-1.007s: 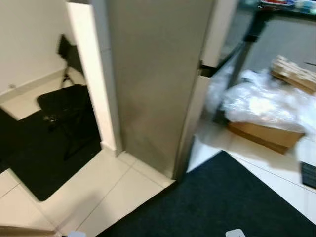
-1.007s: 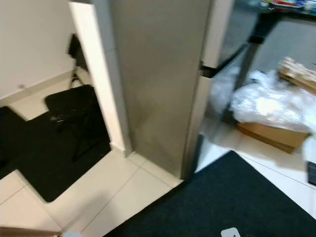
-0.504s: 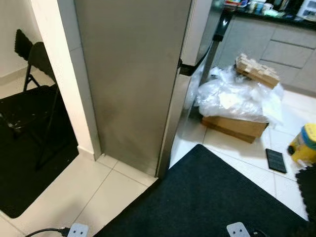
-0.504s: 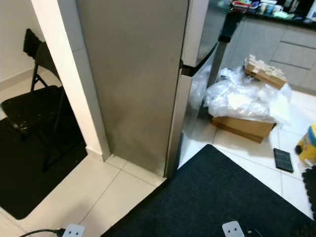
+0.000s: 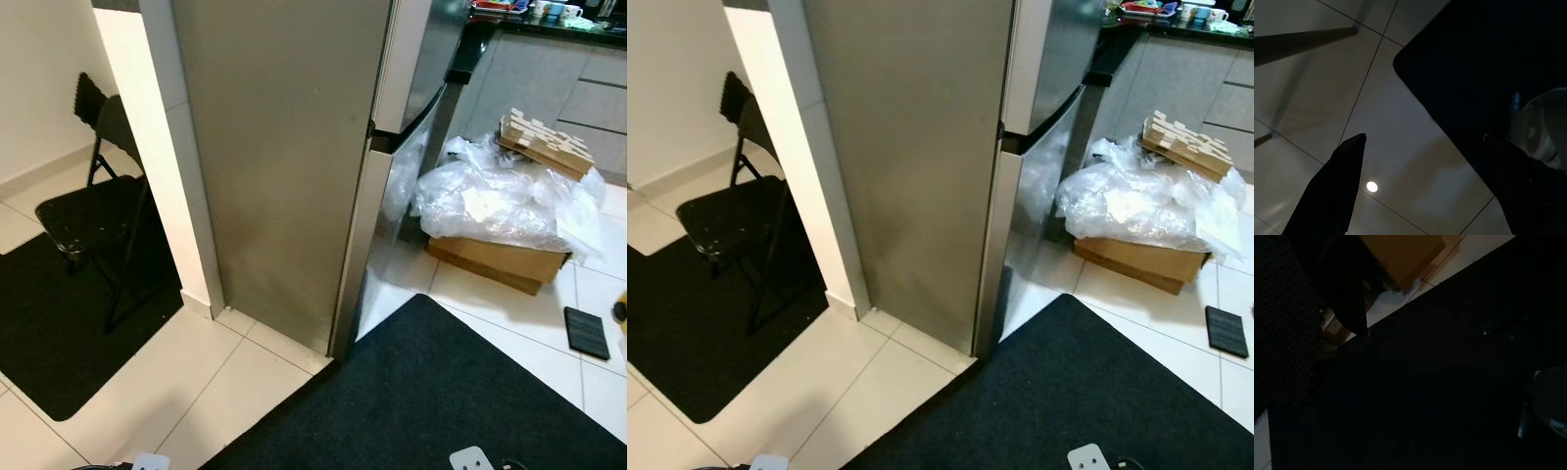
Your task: Restocking fridge
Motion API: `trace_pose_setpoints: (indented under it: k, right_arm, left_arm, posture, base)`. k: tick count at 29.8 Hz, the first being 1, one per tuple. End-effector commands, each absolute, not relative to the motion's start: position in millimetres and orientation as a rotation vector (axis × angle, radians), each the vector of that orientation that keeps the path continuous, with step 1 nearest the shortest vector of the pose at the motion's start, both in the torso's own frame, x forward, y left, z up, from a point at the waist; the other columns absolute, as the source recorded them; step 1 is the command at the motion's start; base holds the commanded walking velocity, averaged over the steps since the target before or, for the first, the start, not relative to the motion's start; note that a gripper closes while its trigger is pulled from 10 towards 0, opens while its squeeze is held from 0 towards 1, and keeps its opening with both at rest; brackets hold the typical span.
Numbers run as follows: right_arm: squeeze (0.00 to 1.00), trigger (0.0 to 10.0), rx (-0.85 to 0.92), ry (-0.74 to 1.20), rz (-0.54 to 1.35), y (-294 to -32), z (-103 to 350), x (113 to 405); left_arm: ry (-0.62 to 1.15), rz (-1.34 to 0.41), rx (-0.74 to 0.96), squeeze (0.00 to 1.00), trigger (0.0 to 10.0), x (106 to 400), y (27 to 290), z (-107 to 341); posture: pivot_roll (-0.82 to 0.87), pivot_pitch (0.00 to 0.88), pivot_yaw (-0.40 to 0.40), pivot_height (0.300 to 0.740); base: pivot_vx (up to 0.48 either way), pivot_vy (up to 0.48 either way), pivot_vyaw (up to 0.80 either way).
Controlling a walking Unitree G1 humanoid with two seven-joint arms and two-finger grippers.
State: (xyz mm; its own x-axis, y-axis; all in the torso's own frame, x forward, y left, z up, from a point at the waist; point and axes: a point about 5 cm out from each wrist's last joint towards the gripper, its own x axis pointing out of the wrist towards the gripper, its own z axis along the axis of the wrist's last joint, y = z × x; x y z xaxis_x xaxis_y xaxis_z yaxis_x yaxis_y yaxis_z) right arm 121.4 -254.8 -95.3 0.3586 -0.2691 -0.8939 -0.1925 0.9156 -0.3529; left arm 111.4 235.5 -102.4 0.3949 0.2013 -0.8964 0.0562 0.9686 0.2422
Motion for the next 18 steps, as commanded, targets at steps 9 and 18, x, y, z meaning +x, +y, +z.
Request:
trace_pose_setpoints:
  k: [9, 18]
  right_arm:
    - [0.00, 10.0, -0.393, 1.215, -0.046, -240.4, -99.5, 120.7]
    - [0.00, 10.0, -0.395, 1.225, -0.055, -244.3, -99.9, 116.1]
  left_arm:
    - [1.141, 0.091, 0.298, 0.00, 10.0, 124.4, 251.6, -94.4]
    - [1.159, 0.081, 0.277, 0.00, 10.0, 118.1, 243.7, -98.6]
  posture:
    - [0.08, 0.000, 0.013, 0.740]
    - [0.06, 0.000, 0.001, 0.740]
  base:
    - [0.000, 0.000, 0.00]
    - [0.000, 0.000, 0.00]
